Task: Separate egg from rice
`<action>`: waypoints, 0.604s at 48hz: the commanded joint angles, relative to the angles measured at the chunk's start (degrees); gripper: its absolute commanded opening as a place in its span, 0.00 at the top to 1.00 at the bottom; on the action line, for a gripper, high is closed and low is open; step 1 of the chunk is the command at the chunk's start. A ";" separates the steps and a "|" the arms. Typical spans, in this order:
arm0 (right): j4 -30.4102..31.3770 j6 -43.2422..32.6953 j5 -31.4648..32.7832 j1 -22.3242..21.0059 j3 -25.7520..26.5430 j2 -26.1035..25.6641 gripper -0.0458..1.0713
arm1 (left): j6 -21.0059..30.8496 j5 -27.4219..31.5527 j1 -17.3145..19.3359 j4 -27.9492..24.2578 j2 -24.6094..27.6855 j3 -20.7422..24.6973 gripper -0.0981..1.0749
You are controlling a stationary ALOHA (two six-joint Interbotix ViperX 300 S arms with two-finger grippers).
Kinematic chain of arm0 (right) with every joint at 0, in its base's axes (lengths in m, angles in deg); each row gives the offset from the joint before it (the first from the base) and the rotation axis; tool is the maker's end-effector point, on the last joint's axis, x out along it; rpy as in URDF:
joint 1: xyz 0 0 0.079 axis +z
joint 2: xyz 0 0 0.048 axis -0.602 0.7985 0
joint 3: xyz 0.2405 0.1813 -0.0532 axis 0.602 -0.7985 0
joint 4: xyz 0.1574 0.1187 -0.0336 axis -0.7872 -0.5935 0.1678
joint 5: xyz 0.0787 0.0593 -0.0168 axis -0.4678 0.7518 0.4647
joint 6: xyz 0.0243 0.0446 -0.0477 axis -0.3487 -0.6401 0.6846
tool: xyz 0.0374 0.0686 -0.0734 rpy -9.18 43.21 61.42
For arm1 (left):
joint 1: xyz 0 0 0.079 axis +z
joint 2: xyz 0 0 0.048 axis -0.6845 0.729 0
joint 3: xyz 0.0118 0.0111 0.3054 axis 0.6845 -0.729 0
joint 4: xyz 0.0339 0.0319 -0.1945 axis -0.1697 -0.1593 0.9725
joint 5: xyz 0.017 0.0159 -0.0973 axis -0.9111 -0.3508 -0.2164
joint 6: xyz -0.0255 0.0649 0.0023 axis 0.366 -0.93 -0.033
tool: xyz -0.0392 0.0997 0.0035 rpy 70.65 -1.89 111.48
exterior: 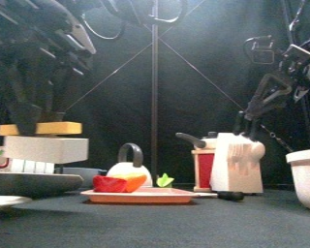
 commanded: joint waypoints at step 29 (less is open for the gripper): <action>6.94 0.18 -13.27 -0.70 3.43 0.18 0.33 | 22.59 -33.93 8.96 -24.87 -17.58 -12.22 0.45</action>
